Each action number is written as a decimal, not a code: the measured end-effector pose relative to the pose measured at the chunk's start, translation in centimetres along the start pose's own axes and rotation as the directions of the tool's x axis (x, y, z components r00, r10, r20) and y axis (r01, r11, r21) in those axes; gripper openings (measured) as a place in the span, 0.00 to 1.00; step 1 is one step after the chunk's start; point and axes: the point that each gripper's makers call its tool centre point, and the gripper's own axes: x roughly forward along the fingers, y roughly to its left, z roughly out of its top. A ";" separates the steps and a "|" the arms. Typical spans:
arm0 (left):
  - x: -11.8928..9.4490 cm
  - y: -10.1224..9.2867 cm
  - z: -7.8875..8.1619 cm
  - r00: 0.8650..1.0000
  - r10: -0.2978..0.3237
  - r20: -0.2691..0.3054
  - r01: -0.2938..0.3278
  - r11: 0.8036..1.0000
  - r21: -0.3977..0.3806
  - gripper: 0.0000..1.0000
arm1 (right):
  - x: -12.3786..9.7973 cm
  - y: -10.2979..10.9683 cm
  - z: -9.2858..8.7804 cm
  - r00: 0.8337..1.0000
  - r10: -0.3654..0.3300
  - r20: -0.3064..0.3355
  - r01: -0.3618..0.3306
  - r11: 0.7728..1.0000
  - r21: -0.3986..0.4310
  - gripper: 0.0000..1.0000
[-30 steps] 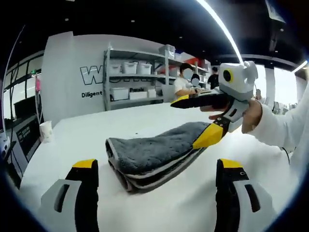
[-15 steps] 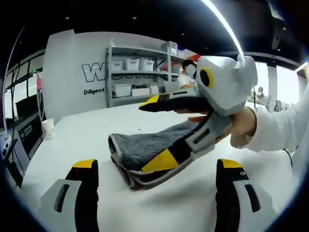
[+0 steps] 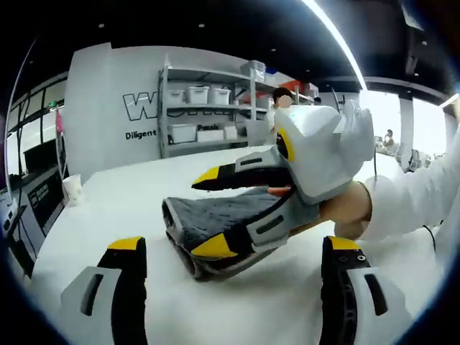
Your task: Open the folded towel by lifting each exposed corner and separating the folded layers until the towel lies flat within the target outline without major curled edges
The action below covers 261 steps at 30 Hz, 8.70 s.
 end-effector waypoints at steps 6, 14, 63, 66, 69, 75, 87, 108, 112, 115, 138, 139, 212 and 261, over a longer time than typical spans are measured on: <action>0.0 -0.8 -0.1 1.000 0.002 0.003 -0.002 1.000 -0.002 0.99 | 0.2 0.6 0.3 1.000 0.001 0.029 0.002 0.995 -0.097 0.36; -0.1 -1.6 -0.4 1.000 0.006 0.000 -0.006 1.000 -0.007 0.99 | 0.1 2.0 0.1 0.997 0.057 0.054 -0.051 0.993 -0.104 0.07; 0.1 0.9 -1.4 0.999 0.044 -0.016 -0.045 0.999 -0.029 0.99 | -7.9 -8.0 -1.7 0.942 -0.250 0.223 0.167 0.927 0.335 0.00; 0.3 0.9 -1.5 0.999 0.045 -0.018 -0.046 0.999 -0.027 0.99 | -8.4 -8.5 -1.9 0.939 -0.262 0.221 0.177 0.922 0.344 0.00; 0.5 0.9 -1.7 0.999 0.045 -0.027 -0.046 0.999 -0.024 0.99 | -9.1 -9.1 -2.2 0.936 -0.277 0.219 0.188 0.916 0.353 0.00; 0.5 1.0 -1.7 0.998 0.049 -0.030 -0.050 0.999 -0.018 0.99 | -10.5 -10.3 -3.0 0.929 -0.305 0.211 0.214 0.905 0.368 0.00; 0.9 0.7 -2.1 0.998 0.048 -0.048 -0.049 0.999 -0.006 0.99 | -13.3 -12.6 -4.5 0.912 -0.358 0.199 0.259 0.881 0.396 0.00; 1.0 0.2 -2.5 0.996 0.058 -0.075 -0.055 0.998 0.039 0.99 | -17.3 -14.9 -6.5 0.896 -0.406 0.182 0.311 0.864 0.395 0.00; 1.1 0.3 -2.6 0.995 0.065 -0.078 -0.061 0.997 0.048 0.99 | -18.0 -15.4 -7.2 0.894 -0.414 0.173 0.324 0.861 0.392 0.00; 1.1 0.2 -2.4 0.996 0.067 -0.066 -0.063 0.996 0.057 0.99 | -18.5 -15.7 -7.8 0.894 -0.417 0.165 0.330 0.861 0.388 0.00; 1.9 0.2 -2.9 0.996 0.053 -0.068 -0.049 0.997 0.065 0.99 | -24.3 -19.7 -11.1 0.852 -0.504 0.144 0.409 0.811 0.417 0.00; 1.9 0.1 -2.9 0.996 0.054 -0.066 -0.049 0.996 0.068 0.99 | -24.6 -19.9 -11.2 0.849 -0.509 0.142 0.415 0.808 0.417 0.00; 2.5 0.0 -3.8 0.995 0.054 -0.080 -0.049 0.997 0.068 0.98 | -40.3 -28.6 -21.6 0.658 -0.753 -0.032 0.670 0.565 0.482 0.00; 2.9 -0.3 -4.7 0.993 0.052 -0.108 -0.045 0.996 0.074 0.97 | -52.8 -29.6 -32.6 0.407 -0.851 -0.331 0.737 0.092 0.670 0.00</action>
